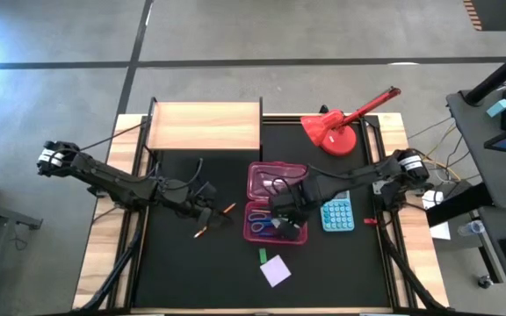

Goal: Pack school essentials
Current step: Put the green box of crayons into the pink supply box

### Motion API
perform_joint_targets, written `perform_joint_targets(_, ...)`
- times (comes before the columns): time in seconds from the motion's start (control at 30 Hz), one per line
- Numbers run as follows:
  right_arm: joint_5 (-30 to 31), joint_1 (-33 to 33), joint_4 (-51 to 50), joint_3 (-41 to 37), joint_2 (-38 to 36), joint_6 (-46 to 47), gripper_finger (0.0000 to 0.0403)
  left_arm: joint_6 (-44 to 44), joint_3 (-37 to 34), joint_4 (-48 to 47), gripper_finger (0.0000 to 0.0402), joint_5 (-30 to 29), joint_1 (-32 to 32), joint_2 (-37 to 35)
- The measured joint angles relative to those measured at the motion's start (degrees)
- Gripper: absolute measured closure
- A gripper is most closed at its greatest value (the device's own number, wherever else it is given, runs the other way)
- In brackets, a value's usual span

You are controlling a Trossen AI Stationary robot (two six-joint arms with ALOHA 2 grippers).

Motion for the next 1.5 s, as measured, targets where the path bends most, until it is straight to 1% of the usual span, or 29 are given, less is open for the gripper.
perform_joint_targets(0.13, -2.37, -2.23, -2.2, 0.0, 0.0, -9.11, 0.0395, -0.05, 0.0, 0.02, 0.0258, -1.03, 0.0, 0.16)
perform_joint_targets(0.3, -2.72, -3.64, -3.73, -0.02, 0.52, -20.65, 0.0395, -0.1, -0.1, 0.01, 0.0258, -2.02, 0.0, 0.47)
perform_joint_targets(0.5, -2.67, -3.96, -3.63, -0.04, 0.7, -31.38, 0.0394, -0.17, -0.33, -0.09, 0.0258, -3.93, 0.0, 0.54)
perform_joint_targets(0.67, -2.73, -3.88, -3.2, -0.04, 0.7, -37.07, 0.0394, -0.17, -0.35, -0.04, 0.0258, -5.76, 0.08, 0.55)
perform_joint_targets(0.87, -2.75, -3.88, -1.97, -0.04, 0.7, -37.0, 0.0394, -0.19, -0.35, -0.02, 0.0258, -6.61, 0.39, 0.55)
perform_joint_targets(0.97, -5.18, -3.94, -1.93, -0.04, 0.9, -38.43, 0.0394, -0.17, -0.35, -0.02, 0.0258, -7.22, 0.39, 0.55)
perform_joint_targets(1.07, -5.65, -3.68, -2.45, -0.04, 1.73, -42.49, 0.0394, -0.17, -0.35, -0.02, 0.0258, -7.21, 0.39, 0.55)
perform_joint_targets(1.13, -5.67, -3.59, -2.19, -0.04, 2.48, -42.27, 0.0394, -0.08, -0.35, -0.04, 0.0258, -7.28, 0.39, 0.57)
perform_joint_targets(1.2, -5.66, -3.79, -2.07, -0.04, 3.08, -39.37, 0.0394, -0.04, -0.35, -0.02, 0.0258, -7.49, 0.39, 0.57)
perform_joint_targets(1.33, -5.5, -4.63, -1.93, -0.04, 3.58, -29.43, 0.0394, -0.04, -0.42, -0.04, 0.0258, -7.56, 0.39, 0.57)
perform_joint_targets(1.5, -5.61, -5.13, -0.99, -0.04, 1.91, -17.86, 0.0394, -0.02, -0.59, -0.04, 0.0258, -7.63, 0.39, 0.57)
